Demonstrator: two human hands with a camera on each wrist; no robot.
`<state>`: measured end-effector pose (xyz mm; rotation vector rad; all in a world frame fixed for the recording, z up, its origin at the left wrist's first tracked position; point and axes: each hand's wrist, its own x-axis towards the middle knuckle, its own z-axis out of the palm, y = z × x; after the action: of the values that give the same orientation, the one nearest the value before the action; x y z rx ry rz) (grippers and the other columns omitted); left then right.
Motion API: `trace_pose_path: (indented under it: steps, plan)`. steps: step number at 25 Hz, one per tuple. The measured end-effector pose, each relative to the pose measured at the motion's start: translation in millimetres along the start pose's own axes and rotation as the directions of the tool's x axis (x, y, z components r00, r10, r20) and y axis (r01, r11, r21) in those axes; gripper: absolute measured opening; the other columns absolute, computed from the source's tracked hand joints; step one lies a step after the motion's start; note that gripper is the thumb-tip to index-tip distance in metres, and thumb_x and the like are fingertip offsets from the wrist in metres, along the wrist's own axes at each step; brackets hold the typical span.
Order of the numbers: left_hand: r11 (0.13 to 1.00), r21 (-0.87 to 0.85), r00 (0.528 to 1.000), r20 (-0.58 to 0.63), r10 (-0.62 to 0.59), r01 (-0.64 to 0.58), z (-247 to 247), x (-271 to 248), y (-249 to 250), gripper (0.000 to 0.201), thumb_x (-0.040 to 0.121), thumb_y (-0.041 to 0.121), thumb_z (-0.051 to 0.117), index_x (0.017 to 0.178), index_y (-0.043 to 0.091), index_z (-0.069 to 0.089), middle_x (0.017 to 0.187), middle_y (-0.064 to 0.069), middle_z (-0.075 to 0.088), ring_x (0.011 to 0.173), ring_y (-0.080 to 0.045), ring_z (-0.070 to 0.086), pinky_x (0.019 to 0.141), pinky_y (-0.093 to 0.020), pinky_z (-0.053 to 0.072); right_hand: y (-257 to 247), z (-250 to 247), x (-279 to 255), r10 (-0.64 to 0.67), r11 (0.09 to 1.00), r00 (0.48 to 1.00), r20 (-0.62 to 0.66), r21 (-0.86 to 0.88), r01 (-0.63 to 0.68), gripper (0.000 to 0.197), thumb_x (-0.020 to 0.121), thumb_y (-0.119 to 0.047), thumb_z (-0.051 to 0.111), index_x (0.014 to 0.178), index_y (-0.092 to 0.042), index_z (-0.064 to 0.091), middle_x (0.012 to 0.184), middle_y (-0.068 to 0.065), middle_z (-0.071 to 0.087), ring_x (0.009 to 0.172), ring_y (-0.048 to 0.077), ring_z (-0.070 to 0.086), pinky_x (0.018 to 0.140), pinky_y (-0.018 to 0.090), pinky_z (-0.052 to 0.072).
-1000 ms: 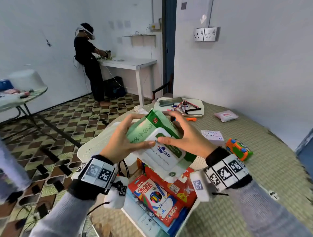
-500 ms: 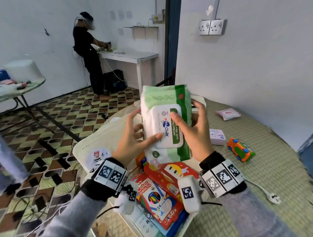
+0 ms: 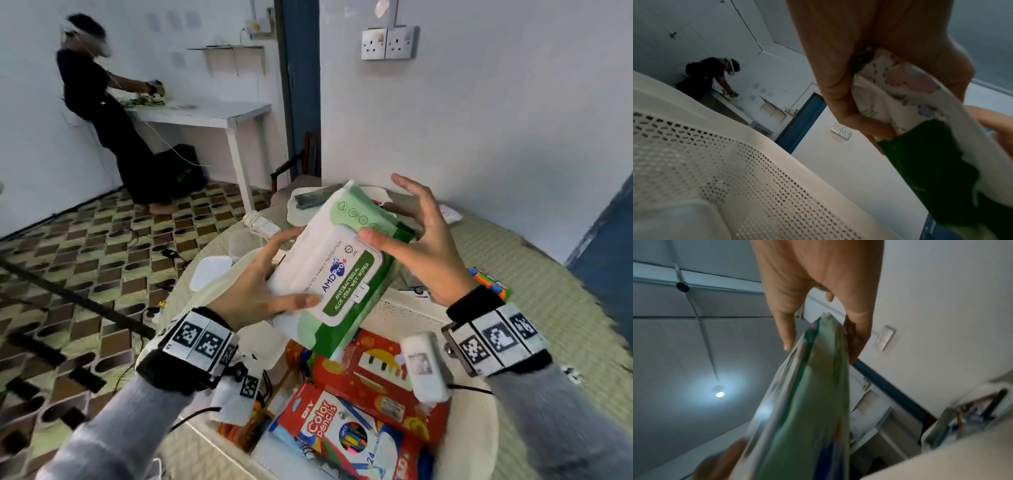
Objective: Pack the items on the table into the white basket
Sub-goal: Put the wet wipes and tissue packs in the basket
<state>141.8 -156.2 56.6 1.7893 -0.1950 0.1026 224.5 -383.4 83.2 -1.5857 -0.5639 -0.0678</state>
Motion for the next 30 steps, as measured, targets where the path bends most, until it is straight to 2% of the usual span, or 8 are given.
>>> trace_pose_path:
  steps: [2,5,9,13,17,21,27,30]
  plan:
    - [0.999,0.015,0.996,0.087,-0.034,0.033,-19,6,-7,0.080,0.061,0.006,0.080,0.124,0.037,0.042,0.119,-0.002,0.064,0.103,-0.016,0.066,0.072,-0.027,0.057,1,6,-2,0.068,0.996,0.995,0.074,-0.070,-0.063,0.067,0.062,-0.029,0.083,0.122,-0.037,0.054,0.115,-0.003,0.066,0.104,0.011,0.065,0.085,0.035,0.057]
    - [0.999,0.014,0.991,0.127,-0.052,0.051,-35,16,-17,0.077,0.058,0.001,0.085,0.118,0.038,0.054,0.105,0.013,0.070,0.100,-0.010,0.067,0.075,-0.024,0.056,5,16,-17,0.160,0.987,0.987,-0.028,-0.019,-0.161,0.056,0.061,-0.023,0.083,0.110,-0.034,0.059,0.103,-0.002,0.072,0.094,0.015,0.070,0.077,0.036,0.059]
    - [0.977,-0.204,0.998,0.008,-0.065,0.066,-31,27,-26,0.077,0.061,-0.006,0.078,0.125,0.027,0.052,0.101,0.003,0.071,0.095,-0.016,0.069,0.073,-0.033,0.059,14,28,-47,0.255,0.966,0.918,-0.304,0.121,-0.228,0.062,0.062,-0.024,0.082,0.120,-0.025,0.058,0.101,0.002,0.073,0.089,0.020,0.072,0.070,0.038,0.059]
    - [0.936,-0.293,0.978,-0.003,-0.207,0.197,-8,25,-40,0.077,0.048,0.029,0.083,0.117,0.035,0.048,0.114,-0.005,0.065,0.100,-0.019,0.067,0.076,-0.039,0.059,19,32,-72,0.302,0.952,0.799,-0.519,0.208,-0.224,0.056,0.072,-0.018,0.078,0.124,-0.021,0.055,0.105,0.005,0.072,0.091,0.022,0.071,0.076,0.043,0.059]
    - [0.939,-0.260,0.974,0.088,-0.208,0.224,11,16,-47,0.063,0.059,0.030,0.079,0.116,0.024,0.052,0.108,-0.006,0.069,0.090,-0.015,0.070,0.066,-0.027,0.058,18,30,-88,0.346,0.938,0.705,-0.619,0.234,-0.256,0.054,0.075,-0.019,0.075,0.124,-0.019,0.051,0.109,0.010,0.070,0.089,0.024,0.071,0.071,0.040,0.060]
    - [0.975,-0.128,0.970,0.186,-0.158,0.183,12,15,-46,0.054,0.072,0.018,0.077,0.119,0.023,0.050,0.097,-0.002,0.072,0.080,-0.008,0.071,0.061,-0.023,0.057,11,26,-110,0.430,0.901,0.686,-0.587,0.237,-0.363,0.045,0.080,-0.017,0.071,0.119,-0.015,0.049,0.101,0.009,0.072,0.080,0.021,0.072,0.056,0.031,0.057]
    - [0.969,0.135,0.818,0.519,-0.246,0.206,6,17,-60,0.059,0.065,0.028,0.080,0.109,0.026,0.041,0.095,-0.004,0.073,0.079,-0.020,0.073,0.060,-0.044,0.059,0,21,-152,0.647,0.735,0.639,-0.415,0.117,-0.668,0.042,0.081,-0.009,0.071,0.114,-0.013,0.045,0.092,0.013,0.074,0.078,0.026,0.072,0.057,0.033,0.058]
    - [0.953,0.255,0.736,0.611,-0.291,0.165,13,17,-77,0.065,0.058,0.043,0.081,0.103,0.026,0.037,0.105,0.007,0.066,0.089,-0.012,0.070,0.063,-0.036,0.059,4,27,-171,0.713,0.651,0.580,-0.393,0.064,-0.756,0.045,0.080,-0.006,0.072,0.114,-0.015,0.044,0.099,0.013,0.069,0.081,0.021,0.069,0.059,0.028,0.058]
